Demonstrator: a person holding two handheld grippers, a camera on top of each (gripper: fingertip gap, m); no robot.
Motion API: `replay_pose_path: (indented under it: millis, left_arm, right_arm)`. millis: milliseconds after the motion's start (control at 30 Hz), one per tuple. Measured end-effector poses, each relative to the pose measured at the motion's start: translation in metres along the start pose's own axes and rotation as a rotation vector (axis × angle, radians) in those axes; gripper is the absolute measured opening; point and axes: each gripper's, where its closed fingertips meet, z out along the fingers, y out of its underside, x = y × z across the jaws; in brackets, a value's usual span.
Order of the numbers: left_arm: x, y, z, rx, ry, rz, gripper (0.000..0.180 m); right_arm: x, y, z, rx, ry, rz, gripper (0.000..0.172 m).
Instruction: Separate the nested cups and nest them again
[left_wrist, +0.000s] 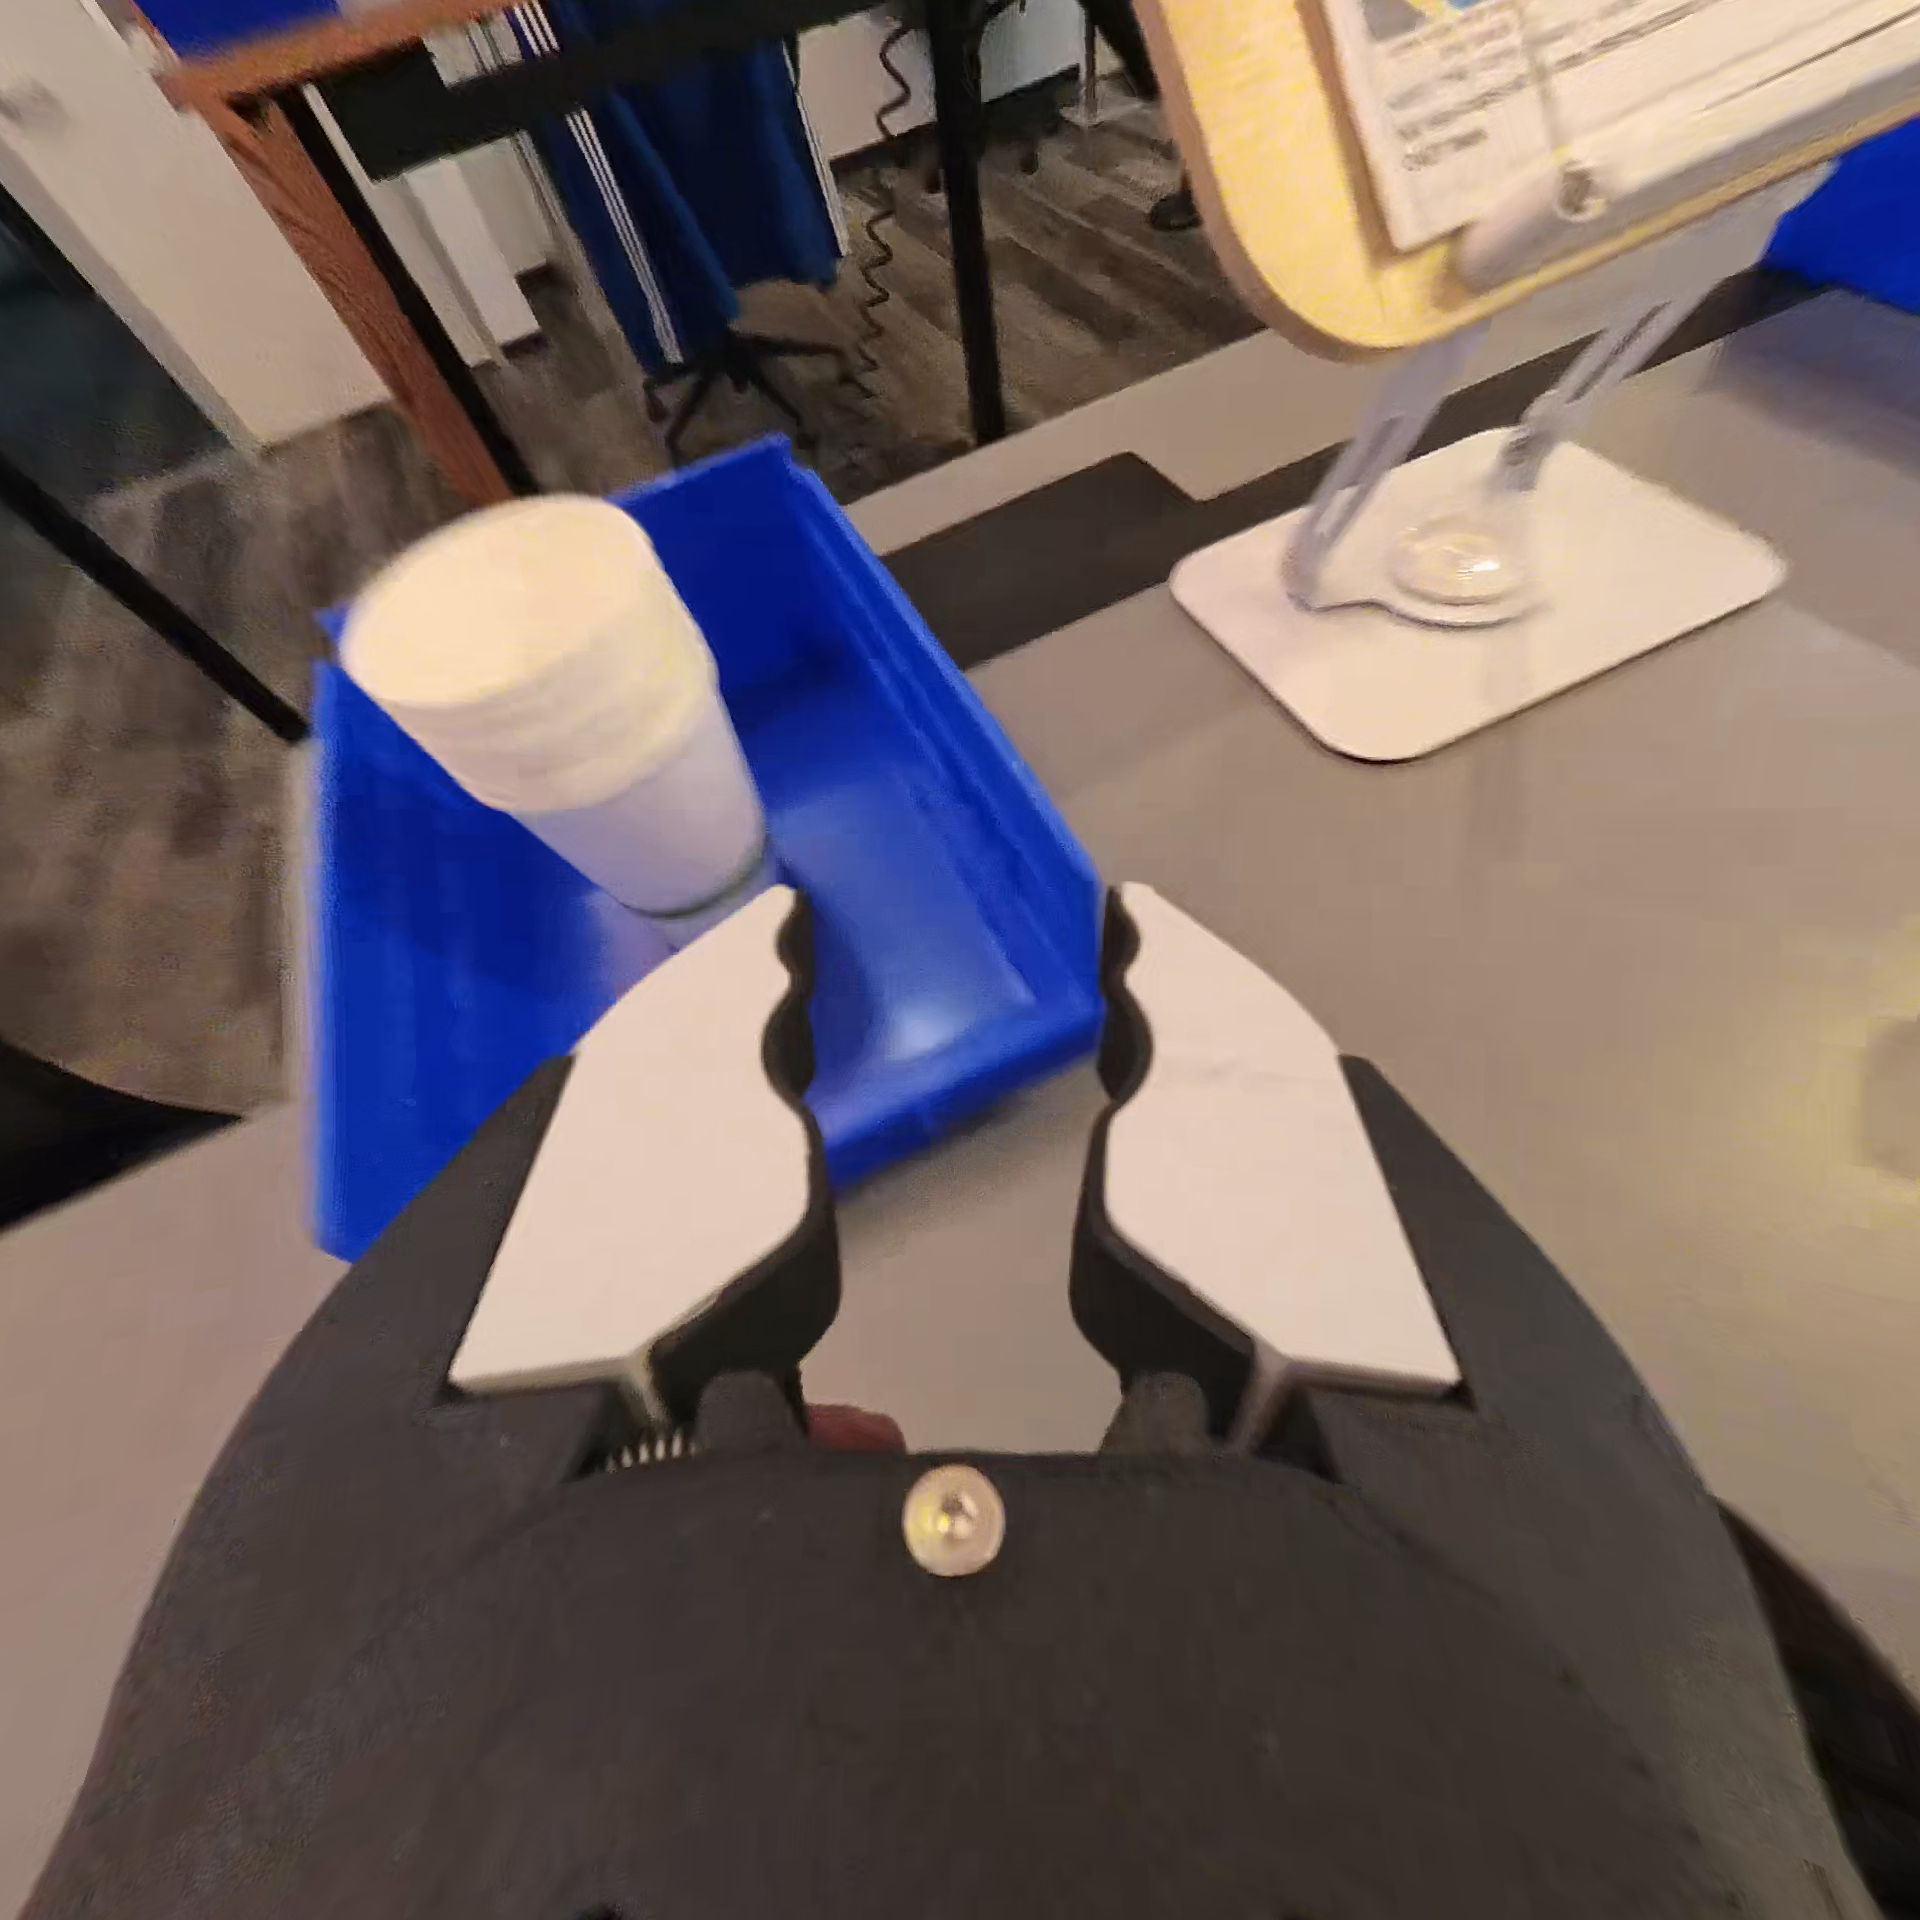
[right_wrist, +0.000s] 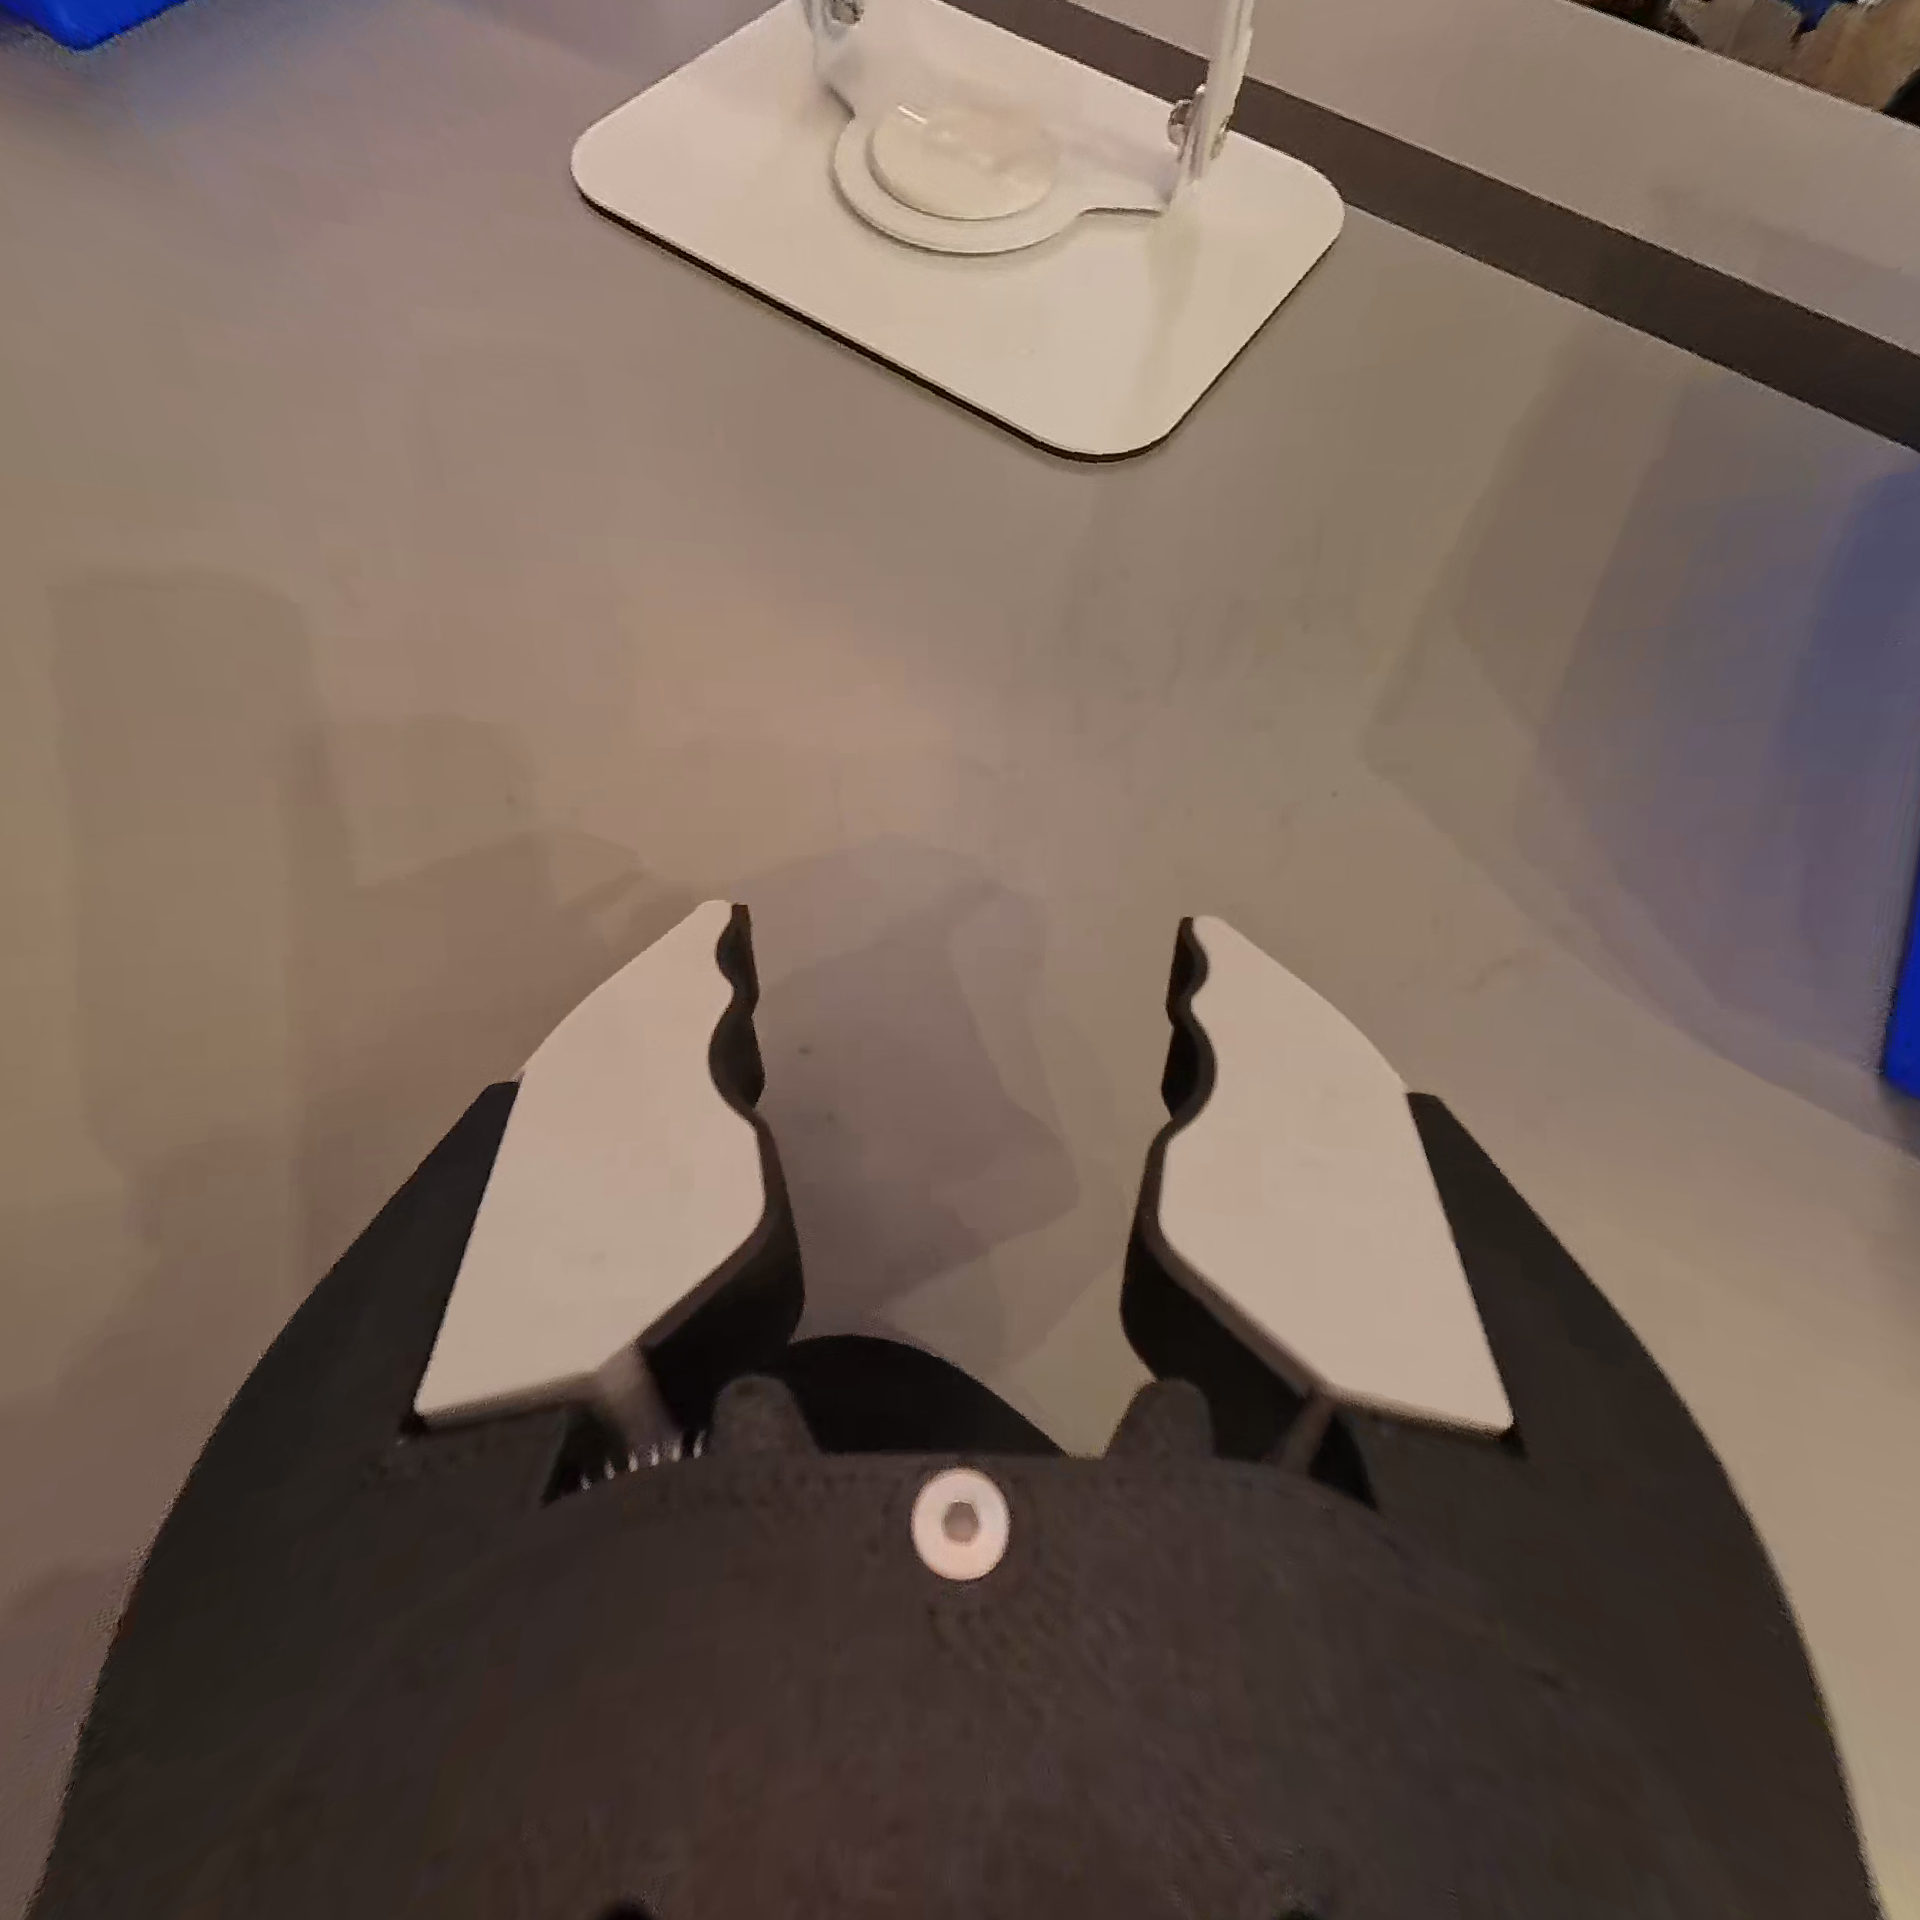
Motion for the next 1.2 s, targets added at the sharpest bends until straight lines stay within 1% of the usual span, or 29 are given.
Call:
replay_pose_path:
  millis: [100,167,200,267,333,367,433,467,500,533,633,667,700,767,867,967,1033,1100,1167,1200]
  left_arm:
    - [-0.043,-0.023,0.019,-0.009,-0.045,0.094,0.047]
    - [-0.068,-0.031,0.031,-0.030,-0.087,0.150,0.041]
    - [-0.077,-0.031,0.038,-0.045,-0.092,0.180,0.043]
    - [-0.090,-0.029,0.050,-0.076,-0.102,0.212,0.047]
    - [-0.097,-0.027,0.059,-0.094,-0.103,0.238,0.047]
    - [-0.099,-0.023,0.063,-0.123,-0.101,0.239,0.050]
    - [-0.097,-0.020,0.068,-0.119,-0.093,0.213,0.056]
    - [-0.097,-0.019,0.071,-0.112,-0.104,0.187,0.060]
    - [-0.099,-0.016,0.075,-0.111,-0.123,0.152,0.075]
    - [-0.101,-0.010,0.080,-0.117,-0.140,0.110,0.095]
    - [-0.107,0.018,0.100,-0.171,-0.160,-0.103,0.130]
    - [-0.106,0.018,0.105,-0.148,-0.154,-0.155,0.133]
    - [-0.107,0.015,0.108,-0.120,-0.153,-0.186,0.132]
    - [-0.112,0.013,0.116,-0.117,-0.162,-0.200,0.136]
    - [-0.118,0.015,0.134,-0.129,-0.128,-0.210,0.147]
    - [-0.121,0.017,0.145,-0.125,-0.094,-0.240,0.147]
    - [-0.126,0.016,0.149,-0.114,-0.103,-0.238,0.147]
    - [-0.125,0.014,0.154,-0.100,-0.082,-0.245,0.142]
    - [-0.125,0.016,0.157,-0.118,-0.080,-0.218,0.128]
    - [-0.124,0.015,0.158,-0.106,-0.068,-0.212,0.115]
  right_arm:
    - [-0.005,0.003,0.002,-0.020,-0.037,-0.006,0.064]
    - [-0.009,0.005,0.004,-0.033,-0.061,-0.030,0.054]
    - [-0.011,0.006,0.004,-0.041,-0.070,-0.040,0.052]
    - [-0.013,0.007,0.005,-0.053,-0.087,-0.045,0.045]
    - [-0.010,0.007,0.005,-0.050,-0.089,-0.011,0.041]
    - [-0.009,0.007,0.005,-0.052,-0.092,0.007,0.041]
    - [-0.008,0.008,0.006,-0.059,-0.102,0.025,0.043]
    - [-0.008,0.008,0.007,-0.062,-0.105,0.023,0.042]
    - [-0.009,0.008,0.007,-0.062,-0.106,0.017,0.041]
    - [-0.010,0.008,0.007,-0.060,-0.108,0.009,0.041]
    - [-0.012,0.009,0.007,-0.062,-0.120,0.002,0.041]
    - [-0.012,0.009,0.007,-0.065,-0.124,0.003,0.041]
    - [-0.013,0.010,0.007,-0.068,-0.127,0.003,0.041]
    - [-0.013,0.010,0.008,-0.072,-0.134,0.001,0.041]
    - [-0.014,0.011,0.008,-0.078,-0.140,-0.003,0.041]
    - [-0.014,0.011,0.008,-0.080,-0.138,-0.004,0.041]
    - [-0.014,0.011,0.008,-0.080,-0.134,-0.003,0.040]
    - [-0.014,0.012,0.009,-0.084,-0.132,-0.005,0.040]
    - [-0.013,0.012,0.010,-0.087,-0.130,-0.005,0.039]
    - [-0.013,0.012,0.010,-0.088,-0.128,-0.005,0.039]
